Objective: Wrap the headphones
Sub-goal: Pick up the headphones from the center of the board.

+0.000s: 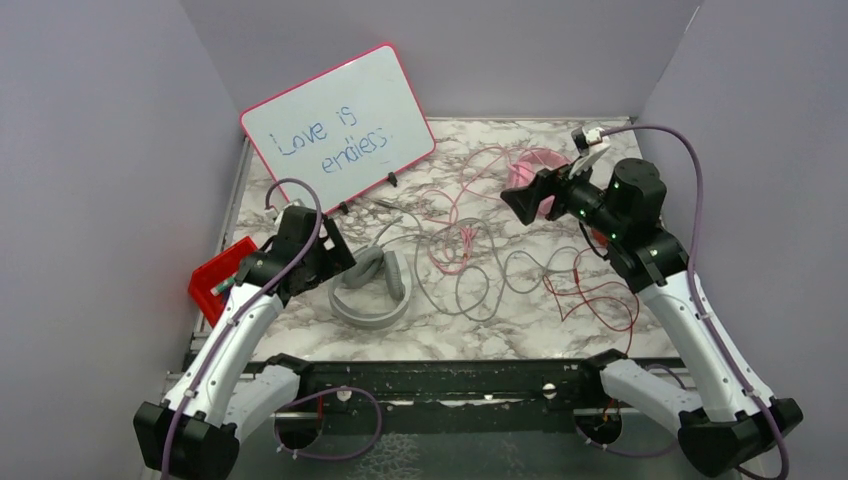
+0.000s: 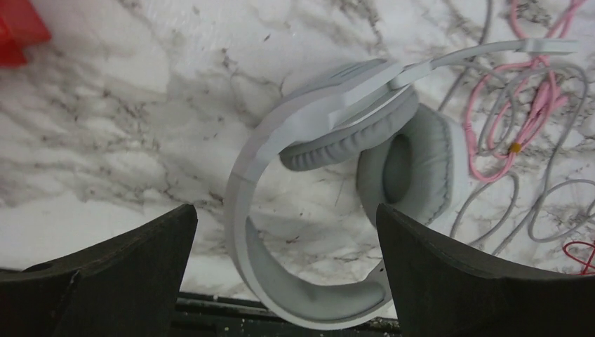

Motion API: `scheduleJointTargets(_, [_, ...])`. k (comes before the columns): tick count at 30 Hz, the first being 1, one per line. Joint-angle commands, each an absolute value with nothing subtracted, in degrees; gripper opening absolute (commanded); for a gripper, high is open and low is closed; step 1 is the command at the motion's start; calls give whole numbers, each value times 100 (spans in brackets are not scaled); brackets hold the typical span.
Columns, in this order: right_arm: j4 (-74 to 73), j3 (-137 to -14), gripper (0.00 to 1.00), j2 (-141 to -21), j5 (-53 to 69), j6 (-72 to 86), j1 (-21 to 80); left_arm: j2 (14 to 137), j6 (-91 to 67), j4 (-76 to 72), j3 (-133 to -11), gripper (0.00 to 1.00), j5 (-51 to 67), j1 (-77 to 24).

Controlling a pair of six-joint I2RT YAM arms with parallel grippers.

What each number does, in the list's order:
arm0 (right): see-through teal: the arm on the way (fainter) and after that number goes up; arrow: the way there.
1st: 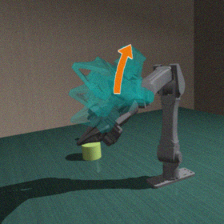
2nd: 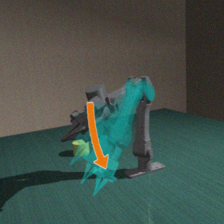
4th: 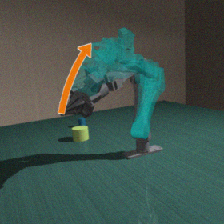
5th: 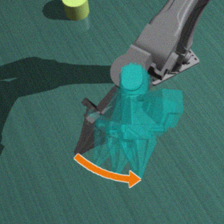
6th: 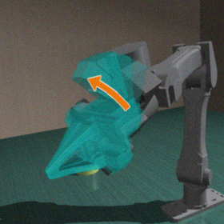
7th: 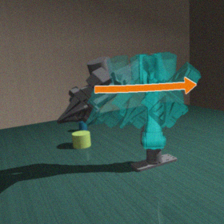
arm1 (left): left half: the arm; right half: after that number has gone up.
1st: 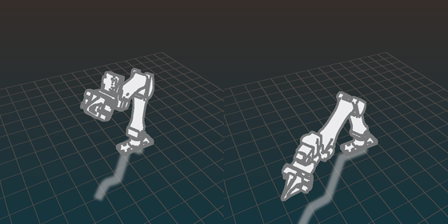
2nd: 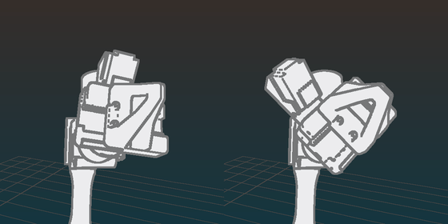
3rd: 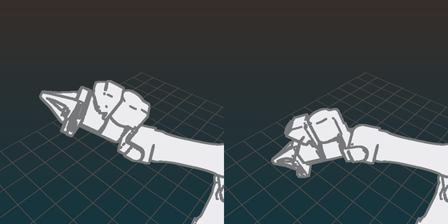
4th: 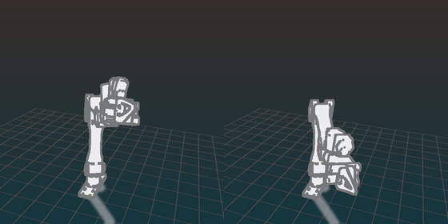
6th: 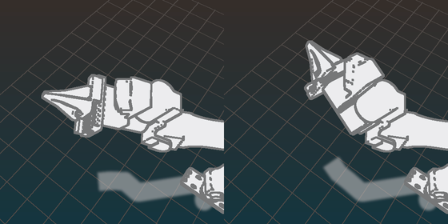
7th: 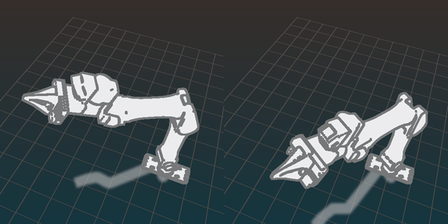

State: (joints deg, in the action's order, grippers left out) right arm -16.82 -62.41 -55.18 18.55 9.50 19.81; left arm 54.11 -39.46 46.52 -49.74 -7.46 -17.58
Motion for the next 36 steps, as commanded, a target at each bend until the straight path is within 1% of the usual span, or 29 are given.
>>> scheduleJointTargets(1, [-1610, -6157, 100, -5586, 2296, 1009, 2018, 5157, -5166, 5935, -4737, 98, -845, -1731])
scheduleJointTargets(3, [-1560, -6122, 100, -5702, 2402, 986, 2017, 5092, -5337, 6137, -4601, 97, -575, -1732])
scheduleJointTargets(5, [-1517, -6125, 100, -5911, 2710, 925, 2015, 5037, -5428, 6368, -4555, 96, -559, -1736])
scheduleJointTargets(9, [-1371, -6132, 100, -6589, 3206, 906, 2102, 5100, -5290, 6484, -4509, 98, -288, -1731])
scheduleJointTargets(14, [-1278, -6177, 100, -7098, 3200, 872, 2386, 5253, -5228, 6265, -4189, 98, 911, -1731])
scheduleJointTargets(18, [-1021, -5986, 100, -7152, 3185, 963, 2426, 5027, -5449, 5944, -3963, 96, 1283, -1732])
scheduleJointTargets(19, [-991, -5971, 100, -7158, 3182, 978, 2426, 4993, -5567, 5817, -3844, 95, 1378, -1731])
scheduleJointTargets(22, [-945, -5963, 100, -7140, 3164, 992, 2436, 5001, -5934, 5289, -3490, 86, 1646, -1732])
scheduleJointTargets(24, [-953, -5959, 100, -7098, 3141, 988, 2439, 5061, -6124, 5075, -3328, 78, 1630, -1731])
scheduleJointTargets(25, [-957, -5959, 100, -7061, 3125, 975, 2435, 5090, -6203, 5010, -3291, 74, 1558, -1731])
scheduleJointTargets(28, [-1013, -5946, 100, -6942, 3028, 929, 2435, 5175, -6362, 4776, -3288, 68, 1478, -1731])
scheduleJointTargets(31, [-1087, -5923, 100, -6875, 2923, 892, 2436, 5324, -6365, 4692, -3380, 58, 1453, -1732])
scheduleJointTargets(33, [-1132, -5898, 100, -6852, 2903, 884, 2437, 5385, -6411, 4678, -3321, 55, 1545, -1731])
scheduleJointTargets(36, [-1115, -5854, 100, -6807, 2856, 879, 2435, 5378, -6480, 4657, -3166, 52, 1646, -1731])
